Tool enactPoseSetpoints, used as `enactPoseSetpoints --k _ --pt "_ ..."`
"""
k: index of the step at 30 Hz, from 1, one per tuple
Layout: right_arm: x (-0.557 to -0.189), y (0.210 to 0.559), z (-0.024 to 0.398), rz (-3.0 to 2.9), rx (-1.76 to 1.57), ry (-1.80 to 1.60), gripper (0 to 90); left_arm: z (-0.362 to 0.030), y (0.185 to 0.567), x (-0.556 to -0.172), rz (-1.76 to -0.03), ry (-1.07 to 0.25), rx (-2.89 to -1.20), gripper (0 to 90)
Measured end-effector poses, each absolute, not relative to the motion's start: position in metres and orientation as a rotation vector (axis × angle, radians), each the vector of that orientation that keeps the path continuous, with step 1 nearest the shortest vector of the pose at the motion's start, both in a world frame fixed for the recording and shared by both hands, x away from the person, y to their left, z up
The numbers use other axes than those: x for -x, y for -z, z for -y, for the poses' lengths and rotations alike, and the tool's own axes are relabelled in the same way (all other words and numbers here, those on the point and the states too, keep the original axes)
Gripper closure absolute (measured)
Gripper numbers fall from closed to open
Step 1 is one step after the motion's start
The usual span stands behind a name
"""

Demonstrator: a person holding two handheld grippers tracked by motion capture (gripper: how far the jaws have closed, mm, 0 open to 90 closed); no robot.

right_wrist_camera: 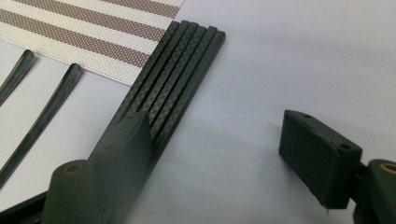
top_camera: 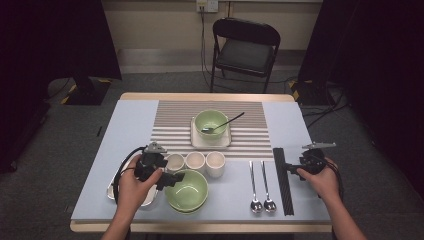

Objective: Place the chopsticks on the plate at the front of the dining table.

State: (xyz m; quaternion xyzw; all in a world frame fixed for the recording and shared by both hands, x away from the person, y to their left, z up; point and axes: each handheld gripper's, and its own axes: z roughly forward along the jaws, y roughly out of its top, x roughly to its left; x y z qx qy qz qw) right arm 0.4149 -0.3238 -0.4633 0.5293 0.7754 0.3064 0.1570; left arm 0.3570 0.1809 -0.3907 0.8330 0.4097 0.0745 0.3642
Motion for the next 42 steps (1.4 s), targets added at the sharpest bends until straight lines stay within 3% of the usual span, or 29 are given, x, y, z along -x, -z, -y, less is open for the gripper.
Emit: enactPoseSetpoints --k 37,42 --pt "-0.4172 0.461 0.3232 -2.216 -1.548 -0.853 27.6 -0.1807 0.3905 -0.3572 -1.047 -0.196 -2.15 18.2" --pt "-0.417 0.4611 0.3276 -2.224 -1.526 -0.863 33.0 -0.1808 0.3905 -0.3572 -1.047 -0.197 -2.148 18.2"
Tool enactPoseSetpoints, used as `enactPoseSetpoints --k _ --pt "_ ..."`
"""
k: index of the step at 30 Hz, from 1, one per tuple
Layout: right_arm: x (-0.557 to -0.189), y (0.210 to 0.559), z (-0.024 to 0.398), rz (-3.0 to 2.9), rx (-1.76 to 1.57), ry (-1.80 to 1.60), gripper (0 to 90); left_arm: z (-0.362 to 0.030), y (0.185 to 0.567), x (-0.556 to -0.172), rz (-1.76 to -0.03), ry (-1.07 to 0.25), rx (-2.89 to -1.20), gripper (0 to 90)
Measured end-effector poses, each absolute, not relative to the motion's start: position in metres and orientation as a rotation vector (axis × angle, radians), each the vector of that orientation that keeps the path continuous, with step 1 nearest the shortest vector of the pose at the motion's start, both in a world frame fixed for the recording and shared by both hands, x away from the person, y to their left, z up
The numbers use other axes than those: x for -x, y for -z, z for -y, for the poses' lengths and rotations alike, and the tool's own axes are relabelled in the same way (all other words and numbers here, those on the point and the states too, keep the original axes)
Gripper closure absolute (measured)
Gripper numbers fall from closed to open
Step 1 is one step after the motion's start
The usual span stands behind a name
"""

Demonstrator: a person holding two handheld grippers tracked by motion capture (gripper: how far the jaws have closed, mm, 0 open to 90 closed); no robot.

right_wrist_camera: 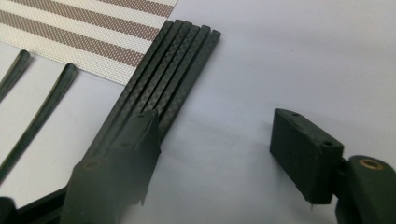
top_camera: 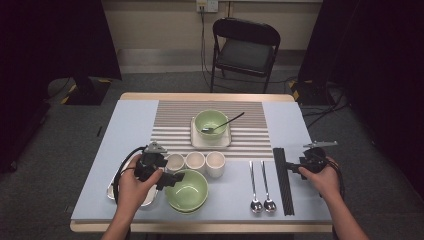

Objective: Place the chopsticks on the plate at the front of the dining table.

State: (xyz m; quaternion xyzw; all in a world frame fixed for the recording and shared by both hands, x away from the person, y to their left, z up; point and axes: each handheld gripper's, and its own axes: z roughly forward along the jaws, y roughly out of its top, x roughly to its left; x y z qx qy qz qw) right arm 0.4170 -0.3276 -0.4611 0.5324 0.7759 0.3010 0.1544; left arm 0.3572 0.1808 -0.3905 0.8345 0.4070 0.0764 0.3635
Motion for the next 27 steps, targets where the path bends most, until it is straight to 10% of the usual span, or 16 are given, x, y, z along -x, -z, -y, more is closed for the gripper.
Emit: enactPoseSetpoints --k 27 --pt "-0.4154 0.4615 0.3178 -2.226 -1.495 -0.776 30.9 -0.1804 0.39 -0.3568 -1.049 -0.196 -2.142 18.2"
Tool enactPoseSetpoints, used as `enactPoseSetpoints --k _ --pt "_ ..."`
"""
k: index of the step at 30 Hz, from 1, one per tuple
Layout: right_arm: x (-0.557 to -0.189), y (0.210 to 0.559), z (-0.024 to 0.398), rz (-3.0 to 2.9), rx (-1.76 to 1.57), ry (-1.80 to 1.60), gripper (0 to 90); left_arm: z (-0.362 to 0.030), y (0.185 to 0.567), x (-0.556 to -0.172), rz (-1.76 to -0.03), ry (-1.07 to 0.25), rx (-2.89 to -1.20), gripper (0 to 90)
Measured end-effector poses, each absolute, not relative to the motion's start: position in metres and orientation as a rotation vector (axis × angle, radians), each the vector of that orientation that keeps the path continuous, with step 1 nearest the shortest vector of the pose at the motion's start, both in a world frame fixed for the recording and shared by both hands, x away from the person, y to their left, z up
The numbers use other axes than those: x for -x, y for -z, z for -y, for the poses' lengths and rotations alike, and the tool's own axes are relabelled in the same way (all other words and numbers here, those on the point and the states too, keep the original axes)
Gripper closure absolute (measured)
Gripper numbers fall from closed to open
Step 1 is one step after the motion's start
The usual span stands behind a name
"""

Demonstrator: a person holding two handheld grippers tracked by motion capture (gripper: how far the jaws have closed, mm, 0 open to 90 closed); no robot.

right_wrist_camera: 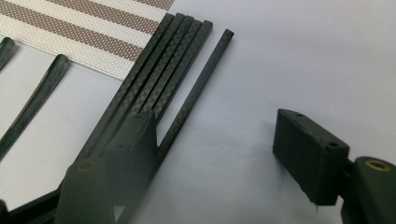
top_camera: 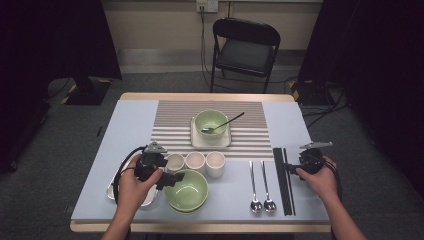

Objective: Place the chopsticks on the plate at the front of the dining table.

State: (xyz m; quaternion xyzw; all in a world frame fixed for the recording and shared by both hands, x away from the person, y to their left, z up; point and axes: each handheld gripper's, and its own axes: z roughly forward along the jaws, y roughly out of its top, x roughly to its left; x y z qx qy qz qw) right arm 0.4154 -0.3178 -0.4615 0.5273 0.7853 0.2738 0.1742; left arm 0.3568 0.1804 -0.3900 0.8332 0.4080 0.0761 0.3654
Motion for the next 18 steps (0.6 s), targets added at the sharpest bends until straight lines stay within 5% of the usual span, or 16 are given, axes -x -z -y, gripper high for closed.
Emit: enactPoseSetpoints --k 9,16,18 --pt "-0.4139 0.4589 0.3114 -2.198 -1.528 -0.707 39.6 -0.1815 0.3893 -0.3564 -1.051 -0.206 -2.15 18.2" --pt "-0.4084 0.4546 0.3099 -2.204 -1.535 -0.686 77.2 -0.1798 0.3894 -0.3556 -1.048 -0.205 -2.149 18.2" --pt "-0.4078 0.4542 0.3106 -2.204 -1.537 -0.685 80.3 -0.1803 0.3893 -0.3557 -1.051 -0.205 -2.148 18.2"
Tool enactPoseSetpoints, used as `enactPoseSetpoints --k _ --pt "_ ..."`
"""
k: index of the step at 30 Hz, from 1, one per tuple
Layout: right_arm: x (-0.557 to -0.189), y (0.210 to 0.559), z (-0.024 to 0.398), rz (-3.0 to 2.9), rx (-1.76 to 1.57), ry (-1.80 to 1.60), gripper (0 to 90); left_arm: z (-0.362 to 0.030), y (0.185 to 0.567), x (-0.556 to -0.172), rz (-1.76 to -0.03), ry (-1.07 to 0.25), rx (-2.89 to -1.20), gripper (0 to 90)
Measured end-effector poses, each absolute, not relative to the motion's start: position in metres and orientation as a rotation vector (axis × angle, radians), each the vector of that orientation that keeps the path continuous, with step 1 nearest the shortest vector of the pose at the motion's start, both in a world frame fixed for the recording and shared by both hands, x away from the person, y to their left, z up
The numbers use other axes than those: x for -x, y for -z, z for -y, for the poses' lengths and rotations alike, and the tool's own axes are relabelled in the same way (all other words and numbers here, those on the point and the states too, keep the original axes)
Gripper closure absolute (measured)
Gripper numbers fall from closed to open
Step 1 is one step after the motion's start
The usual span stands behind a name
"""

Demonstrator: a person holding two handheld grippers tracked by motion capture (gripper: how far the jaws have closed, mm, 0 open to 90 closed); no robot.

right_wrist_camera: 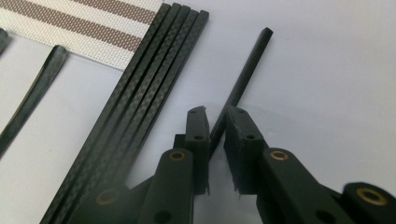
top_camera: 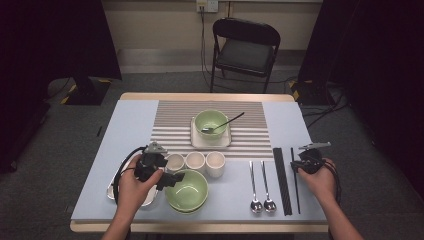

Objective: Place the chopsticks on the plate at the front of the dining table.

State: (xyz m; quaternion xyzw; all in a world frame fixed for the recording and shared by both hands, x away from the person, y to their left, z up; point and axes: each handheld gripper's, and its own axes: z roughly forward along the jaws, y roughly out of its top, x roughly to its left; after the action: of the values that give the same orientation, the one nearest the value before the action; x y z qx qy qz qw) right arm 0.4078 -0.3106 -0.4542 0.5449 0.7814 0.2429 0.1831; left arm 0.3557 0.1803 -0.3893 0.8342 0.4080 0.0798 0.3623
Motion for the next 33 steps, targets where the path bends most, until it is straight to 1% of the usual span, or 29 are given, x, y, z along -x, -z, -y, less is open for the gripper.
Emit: enactPoseSetpoints --k 13,19,28,33 --pt "-0.416 0.452 0.311 -2.192 -1.658 -0.659 78.7 -0.178 0.39 -0.356 -1.048 -0.21 -2.161 18.3" --pt "-0.42 0.449 0.306 -2.195 -1.699 -0.601 80.8 -0.178 0.39 -0.356 -1.045 -0.212 -2.156 18.4" --pt "-0.423 0.448 0.315 -2.136 -1.845 -0.671 86.5 -0.176 0.39 -0.356 -1.047 -0.205 -2.151 18.4" --pt "-0.425 0.448 0.321 -2.141 -1.887 -0.714 86.6 -0.177 0.39 -0.358 -1.046 -0.205 -2.155 18.4"
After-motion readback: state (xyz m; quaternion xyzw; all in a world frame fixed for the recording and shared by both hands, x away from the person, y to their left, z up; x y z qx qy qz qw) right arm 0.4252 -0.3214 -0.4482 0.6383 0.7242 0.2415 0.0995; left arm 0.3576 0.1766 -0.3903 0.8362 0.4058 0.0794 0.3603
